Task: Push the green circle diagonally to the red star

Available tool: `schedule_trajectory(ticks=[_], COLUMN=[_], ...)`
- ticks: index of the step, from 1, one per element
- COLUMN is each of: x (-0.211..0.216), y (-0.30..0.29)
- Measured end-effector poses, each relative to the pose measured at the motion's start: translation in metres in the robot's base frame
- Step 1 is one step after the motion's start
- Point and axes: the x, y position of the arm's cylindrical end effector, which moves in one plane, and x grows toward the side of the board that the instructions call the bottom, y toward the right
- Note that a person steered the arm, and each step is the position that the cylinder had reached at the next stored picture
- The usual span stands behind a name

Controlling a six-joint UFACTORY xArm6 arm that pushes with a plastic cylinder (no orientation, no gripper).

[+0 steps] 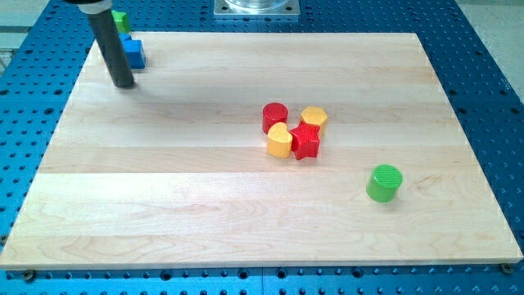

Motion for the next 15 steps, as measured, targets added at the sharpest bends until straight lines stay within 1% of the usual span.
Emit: schedule_trajectory(ticks=[1, 2, 3, 4, 5, 6, 7, 8, 9, 10, 11, 12, 13, 14, 15], x=[0.0, 0.014, 0.066, 0.172, 0.221, 0.221, 0.211, 0.215, 0.214, 0.21, 0.209, 0.211, 0.222, 0.242, 0.245], y=[0.098, 0.246, 0.372, 0.4, 0.397, 0.371, 0.332, 0.339, 0.36, 0.36, 0.336, 0.27, 0.222, 0.222, 0.218])
